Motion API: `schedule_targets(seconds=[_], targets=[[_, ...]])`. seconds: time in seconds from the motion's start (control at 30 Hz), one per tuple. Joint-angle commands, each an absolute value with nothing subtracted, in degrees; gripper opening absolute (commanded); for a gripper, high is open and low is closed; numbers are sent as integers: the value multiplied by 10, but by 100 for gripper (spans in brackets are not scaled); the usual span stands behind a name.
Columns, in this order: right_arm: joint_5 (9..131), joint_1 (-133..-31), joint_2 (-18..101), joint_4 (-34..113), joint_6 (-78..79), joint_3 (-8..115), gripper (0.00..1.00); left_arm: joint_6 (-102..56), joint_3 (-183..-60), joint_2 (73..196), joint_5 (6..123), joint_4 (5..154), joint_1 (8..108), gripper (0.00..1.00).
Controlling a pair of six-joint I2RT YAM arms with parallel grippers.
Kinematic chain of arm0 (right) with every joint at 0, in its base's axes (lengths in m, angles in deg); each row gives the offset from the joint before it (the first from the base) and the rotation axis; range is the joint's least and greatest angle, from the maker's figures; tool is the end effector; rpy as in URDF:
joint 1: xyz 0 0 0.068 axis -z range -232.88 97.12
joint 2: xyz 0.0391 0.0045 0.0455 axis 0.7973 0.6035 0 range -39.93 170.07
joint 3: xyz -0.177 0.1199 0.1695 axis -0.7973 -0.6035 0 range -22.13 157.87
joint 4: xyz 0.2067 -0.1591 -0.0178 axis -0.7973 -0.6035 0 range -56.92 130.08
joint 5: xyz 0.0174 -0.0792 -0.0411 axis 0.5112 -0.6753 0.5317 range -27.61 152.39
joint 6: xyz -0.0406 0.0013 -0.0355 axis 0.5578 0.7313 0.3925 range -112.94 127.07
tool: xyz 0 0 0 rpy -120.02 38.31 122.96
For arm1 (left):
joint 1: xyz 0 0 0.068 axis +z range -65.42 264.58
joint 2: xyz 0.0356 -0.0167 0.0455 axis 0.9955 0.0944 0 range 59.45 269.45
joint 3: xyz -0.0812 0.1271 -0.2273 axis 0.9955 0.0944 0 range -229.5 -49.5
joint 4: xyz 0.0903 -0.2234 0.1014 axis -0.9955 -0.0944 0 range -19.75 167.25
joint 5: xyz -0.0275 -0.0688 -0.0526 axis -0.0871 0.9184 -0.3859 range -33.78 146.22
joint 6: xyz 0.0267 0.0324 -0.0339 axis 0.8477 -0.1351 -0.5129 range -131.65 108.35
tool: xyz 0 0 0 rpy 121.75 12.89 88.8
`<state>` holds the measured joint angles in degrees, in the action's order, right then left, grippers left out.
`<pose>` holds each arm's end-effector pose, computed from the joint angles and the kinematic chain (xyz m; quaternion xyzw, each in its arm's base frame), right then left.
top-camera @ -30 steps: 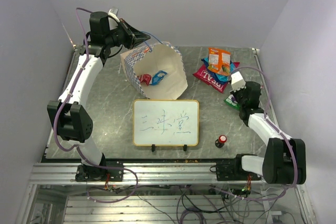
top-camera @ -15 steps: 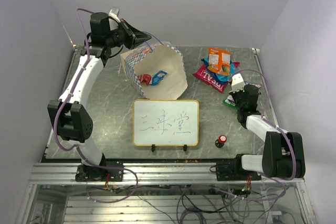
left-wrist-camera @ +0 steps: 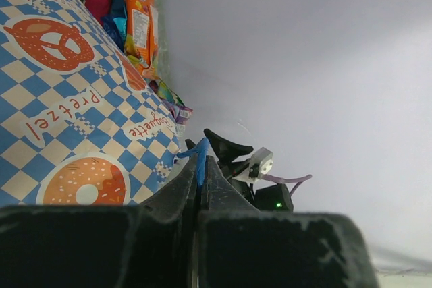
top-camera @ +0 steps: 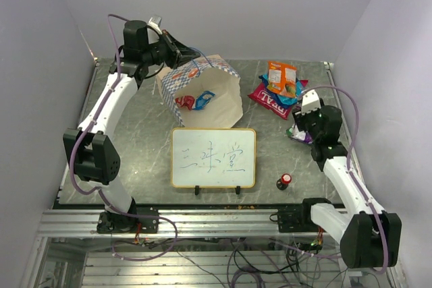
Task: Take the snacks out of the paper bag
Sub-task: Place the snack at the center of the board, then take out the snack from the paper bag.
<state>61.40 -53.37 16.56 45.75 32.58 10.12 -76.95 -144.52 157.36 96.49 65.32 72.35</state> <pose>0.2262 0.0013 0.2529 -0.1778 0.7922 -0.1333 0.5683 0.3878 -0.1077 0.3966 -0.1445 0.7594 -0.5713 0.2758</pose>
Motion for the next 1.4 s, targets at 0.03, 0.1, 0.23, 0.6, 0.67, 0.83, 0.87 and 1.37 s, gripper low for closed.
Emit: schedule_targets(seconds=[0.03,0.1,0.23,0.6,0.67,0.83,0.87,1.37], targets=[[710,-590,167,409,316,160,59,-751,-1439,1547,960,648,720,7],[717,-619,179,414,316,182,61,-749,-1439,1545,958,644,719,7],[703,-657,211,415,300,231,61,-748,-1444,1545,952,642,717,7],[849,-718,262,425,307,276,62,-754,-1436,1550,954,656,712,7],[872,-745,278,446,311,277,63,-754,-1443,1557,957,659,711,7],[868,-824,359,525,286,299,63,-741,-1476,1573,959,642,710,7],[858,-842,381,543,278,304,64,-741,-1478,1573,959,644,709,7],[695,-908,718,560,221,533,68,-762,-1489,1578,974,693,703,7]])
